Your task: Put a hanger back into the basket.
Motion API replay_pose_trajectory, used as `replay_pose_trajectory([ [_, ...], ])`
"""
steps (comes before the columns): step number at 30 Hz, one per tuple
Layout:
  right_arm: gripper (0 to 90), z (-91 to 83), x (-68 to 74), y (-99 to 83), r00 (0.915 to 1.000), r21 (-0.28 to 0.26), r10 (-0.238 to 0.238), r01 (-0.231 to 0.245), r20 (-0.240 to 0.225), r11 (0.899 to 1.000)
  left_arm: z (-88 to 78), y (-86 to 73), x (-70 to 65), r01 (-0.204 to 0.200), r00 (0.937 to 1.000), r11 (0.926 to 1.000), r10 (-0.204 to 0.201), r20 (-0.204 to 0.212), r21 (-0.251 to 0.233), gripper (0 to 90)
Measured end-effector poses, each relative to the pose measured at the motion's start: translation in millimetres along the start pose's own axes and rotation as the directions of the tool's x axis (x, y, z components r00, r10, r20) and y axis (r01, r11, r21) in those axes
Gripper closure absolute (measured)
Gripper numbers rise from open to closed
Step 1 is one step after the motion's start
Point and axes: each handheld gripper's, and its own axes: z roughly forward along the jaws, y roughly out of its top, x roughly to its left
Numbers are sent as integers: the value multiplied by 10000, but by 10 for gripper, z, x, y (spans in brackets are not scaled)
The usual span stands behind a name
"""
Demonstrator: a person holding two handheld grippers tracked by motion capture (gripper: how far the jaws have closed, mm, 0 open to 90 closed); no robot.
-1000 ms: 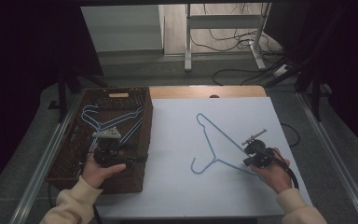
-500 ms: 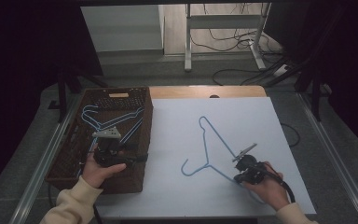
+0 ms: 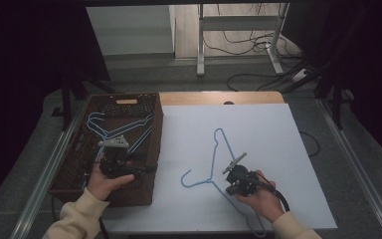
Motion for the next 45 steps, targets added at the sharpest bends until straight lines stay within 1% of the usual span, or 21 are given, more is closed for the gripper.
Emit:
replay_pose_trajectory([
  [5,898,38,-289,250,9967,-428,422,-393,692,9983,11,5,-8,-9,10000,10000,9,5,23,275],
  [7,898,88,-522,470,9907,-862,938,-854,989,9926,13,3,-4,-8,10000,10000,8,0,35,275],
  [12,898,218,-782,762,9789,-1117,1474,-1322,1415,9849,10,-12,21,62,10000,10000,-62,-3,44,276],
  [19,898,335,-1020,878,9559,-1178,2099,-1888,2053,9749,1,-18,23,60,10000,10000,-60,-10,27,276],
  [21,898,327,-1049,869,9541,-1210,2192,-1976,2043,9728,2,-19,25,69,10000,10000,-69,-15,37,275],
  [23,898,285,-1133,808,9337,-1070,2418,-2208,2640,9694,6,-19,22,58,10000,10000,-58,-18,46,275],
  [24,898,285,-1133,808,9337,-1070,2418,-2208,2640,9694,6,-19,22,58,10000,10000,-58,-18,46,276],
  [25,898,243,-1215,727,9173,-1035,2712,-2516,2917,9623,8,-19,21,48,10000,10000,-48,-13,56,276],
  [26,898,243,-1215,727,9173,-1035,2712,-2516,2917,9623,9,-19,19,30,10000,10000,-30,-14,63,276],
  [28,898,150,-1378,533,8939,-1121,3238,-3038,3099,9461,10,-18,16,31,10000,10000,-31,-10,64,275],
  [29,898,150,-1378,533,8939,-1121,3238,-3038,3099,9461,10,-17,16,33,10000,10000,-33,-5,60,275],
  [30,898,82,-1468,384,8762,-1179,3556,-3356,3252,9346,13,-16,18,42,10000,10000,-41,-9,57,275],
  [31,898,46,-1507,308,8671,-1209,3767,-3570,3260,9262,13,-16,18,42,10000,10000,-41,-9,57,275],
  [34,898,-28,-1581,149,8562,-1214,3992,-3809,3281,9166,21,-15,18,37,10000,10000,-36,-6,89,275],
  [35,898,-91,-1625,5,8419,-1203,4151,-3989,3448,9091,23,-14,16,22,10000,10000,-22,-4,91,275],
  [36,898,-91,-1625,5,8419,-1203,4151,-3989,3448,9091,25,-13,13,26,10000,10000,-26,-4,91,275],
  [37,898,-148,-1658,-130,8336,-1273,4342,-4167,3415,9001,27,-11,11,24,10000,9999,-24,-3,97,275],
  [41,898,-223,-1612,-264,8404,-1383,4298,-4073,3302,9028,36,-3,-1,-24,10000,9999,24,6,117,275],
  [42,898,-252,-1553,-283,8534,-1474,4176,-3907,3119,9086,35,-2,-1,-23,10000,9999,22,18,110,275],
  [44,898,-299,-1382,-300,8920,-1498,3700,-3413,2598,9280,32,-2,2,-3,10000,10000,3,11,98,275],
  [45,898,-314,-1171,-319,9260,-1355,3106,-2867,2149,9484,29,-2,7,7,10000,10000,-7,19,88,275],
])
